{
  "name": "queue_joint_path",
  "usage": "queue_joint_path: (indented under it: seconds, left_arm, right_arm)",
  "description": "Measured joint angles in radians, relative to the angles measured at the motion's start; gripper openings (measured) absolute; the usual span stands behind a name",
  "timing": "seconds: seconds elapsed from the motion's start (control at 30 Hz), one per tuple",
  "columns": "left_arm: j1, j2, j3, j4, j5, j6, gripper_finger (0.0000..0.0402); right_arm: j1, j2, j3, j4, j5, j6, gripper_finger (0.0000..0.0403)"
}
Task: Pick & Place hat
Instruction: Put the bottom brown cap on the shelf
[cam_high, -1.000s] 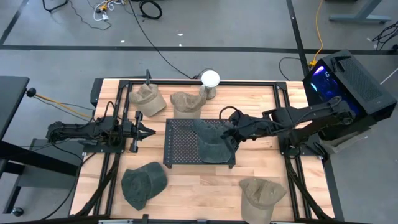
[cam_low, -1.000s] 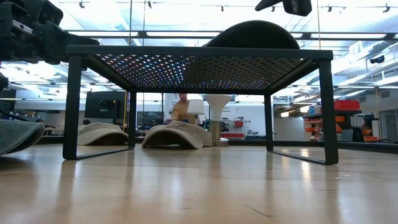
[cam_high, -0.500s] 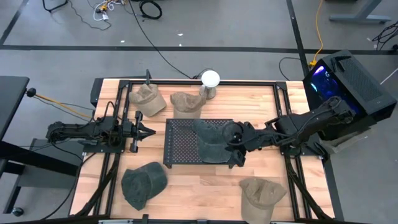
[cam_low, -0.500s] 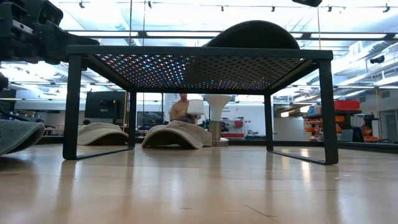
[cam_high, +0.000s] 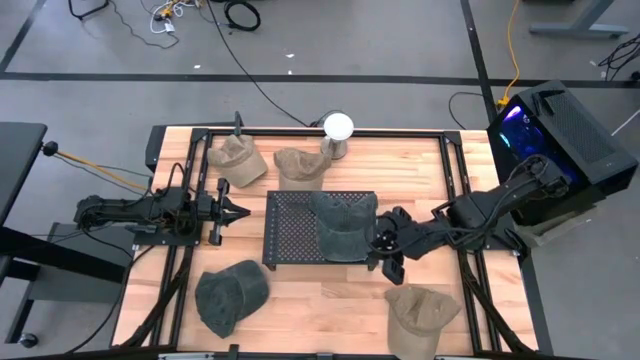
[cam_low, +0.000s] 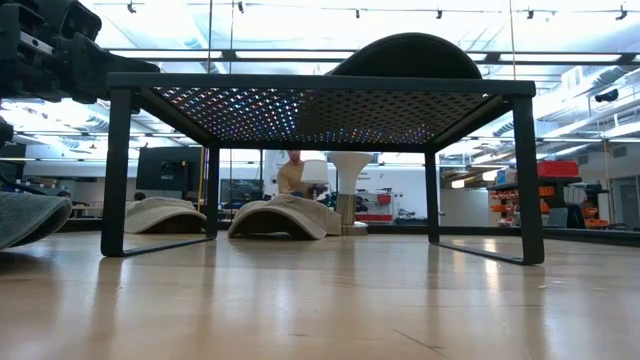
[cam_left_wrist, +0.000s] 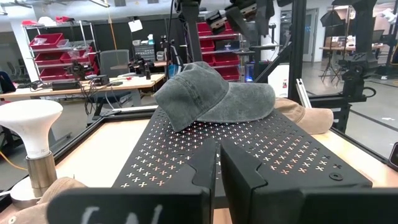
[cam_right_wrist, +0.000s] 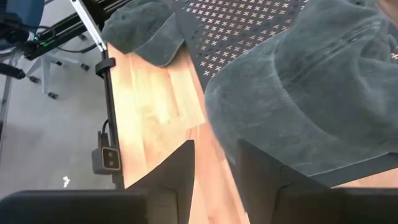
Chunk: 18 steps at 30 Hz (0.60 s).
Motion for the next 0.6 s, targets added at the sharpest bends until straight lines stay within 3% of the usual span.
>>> queue_joint_path:
  seconds: [0.6]
  left_arm:
    - [0.000,0.000,0.000,0.000,0.000,0.000,0.0030]
  right_arm:
    - [0.194,0.047,-0.001,-0.002,-0.007,-0.053,0.0117]
